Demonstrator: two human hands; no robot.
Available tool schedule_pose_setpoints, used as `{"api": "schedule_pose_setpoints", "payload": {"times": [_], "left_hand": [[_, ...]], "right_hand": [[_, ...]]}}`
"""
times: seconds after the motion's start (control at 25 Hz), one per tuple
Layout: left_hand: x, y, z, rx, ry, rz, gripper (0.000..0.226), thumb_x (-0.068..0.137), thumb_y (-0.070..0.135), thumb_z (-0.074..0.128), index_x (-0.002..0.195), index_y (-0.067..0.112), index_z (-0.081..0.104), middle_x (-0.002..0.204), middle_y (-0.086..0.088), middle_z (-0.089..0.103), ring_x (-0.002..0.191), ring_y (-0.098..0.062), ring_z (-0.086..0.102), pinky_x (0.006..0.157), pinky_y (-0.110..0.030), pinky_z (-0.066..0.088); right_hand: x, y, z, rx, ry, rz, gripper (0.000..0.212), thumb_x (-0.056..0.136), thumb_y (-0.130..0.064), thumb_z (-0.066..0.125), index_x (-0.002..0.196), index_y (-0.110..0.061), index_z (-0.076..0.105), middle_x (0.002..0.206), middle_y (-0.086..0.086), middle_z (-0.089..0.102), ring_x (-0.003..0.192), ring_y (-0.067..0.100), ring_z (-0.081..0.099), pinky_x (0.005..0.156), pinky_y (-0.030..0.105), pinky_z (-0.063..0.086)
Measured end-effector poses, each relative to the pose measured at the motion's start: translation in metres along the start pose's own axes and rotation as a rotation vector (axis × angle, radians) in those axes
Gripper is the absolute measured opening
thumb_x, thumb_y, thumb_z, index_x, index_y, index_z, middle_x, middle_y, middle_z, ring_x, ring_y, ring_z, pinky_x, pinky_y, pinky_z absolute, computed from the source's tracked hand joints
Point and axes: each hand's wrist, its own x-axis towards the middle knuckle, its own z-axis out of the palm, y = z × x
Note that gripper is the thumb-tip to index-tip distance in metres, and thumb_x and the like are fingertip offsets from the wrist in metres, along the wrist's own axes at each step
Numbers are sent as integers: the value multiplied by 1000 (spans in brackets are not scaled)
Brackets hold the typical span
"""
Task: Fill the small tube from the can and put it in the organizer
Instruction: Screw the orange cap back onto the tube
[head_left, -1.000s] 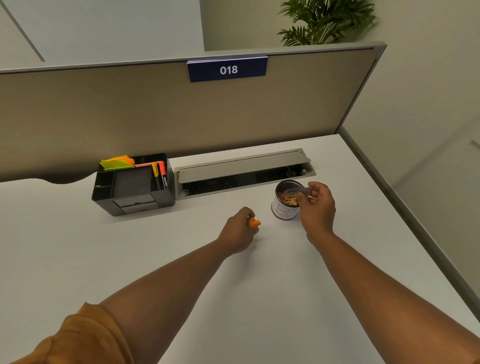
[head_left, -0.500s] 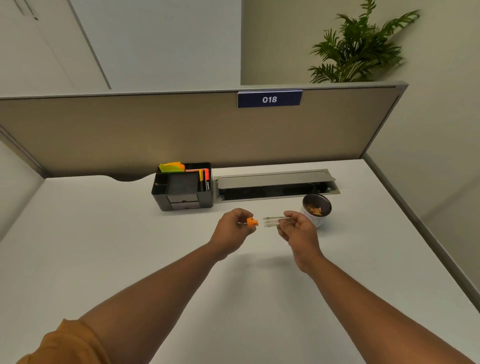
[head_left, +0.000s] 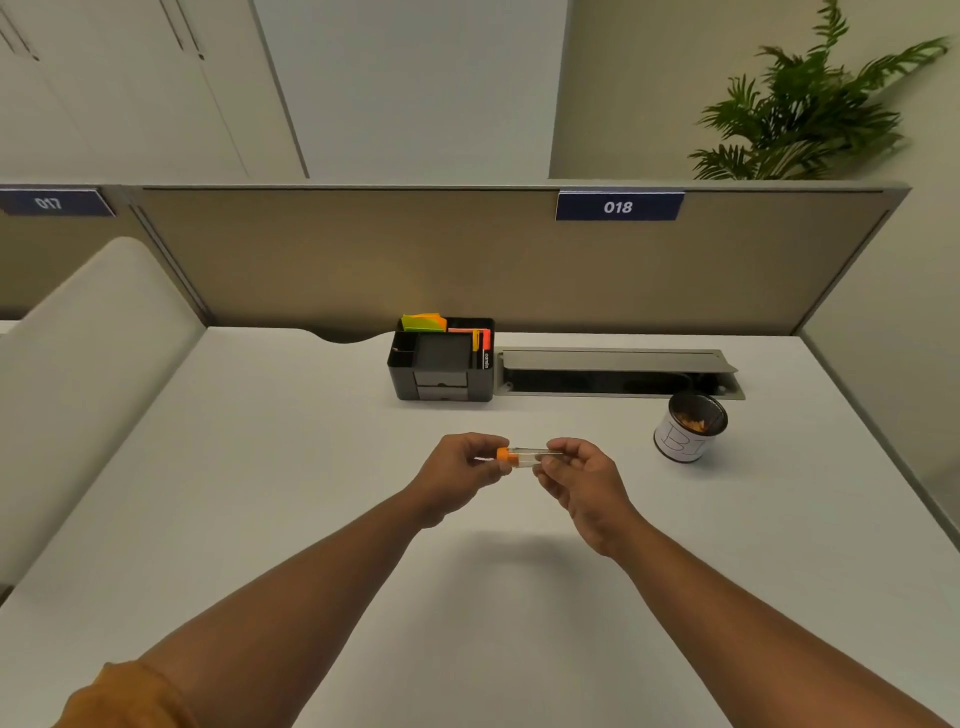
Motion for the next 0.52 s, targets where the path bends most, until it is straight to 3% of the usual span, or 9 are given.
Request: {"api": "schedule_pose_setpoints", "payload": {"times": [0.2, 0.36, 0.52], "left_hand": [[-11, -7, -7, -157, -3, -41, 34, 94, 9, 65, 129, 9, 63, 117, -12, 72, 104, -24, 73, 93, -33, 59], [-17, -10, -8, -253, 4, -64, 23, 95, 15, 66, 115, 6, 70, 109, -16, 75, 98, -28, 75, 90, -34, 61], [-19, -10, -5, -234, 17, -102, 26, 98, 25, 61, 110, 4, 72, 101, -18, 77, 91, -26, 77, 81, -30, 63]], "right_hand": [[-5, 4, 3, -42, -40, 18, 24, 89, 4, 67, 107, -12, 67, 103, 11, 74, 93, 29, 74, 76, 29, 60], [-11, 5, 0, -61, -88, 11, 27, 85, 7, 69, 105, -13, 71, 104, 9, 75, 94, 28, 73, 75, 28, 59], [-14, 6, -5, -89, -119, -4, 28, 83, 8, 71, 101, -13, 73, 102, 7, 76, 98, 30, 72, 82, 31, 59]]}}
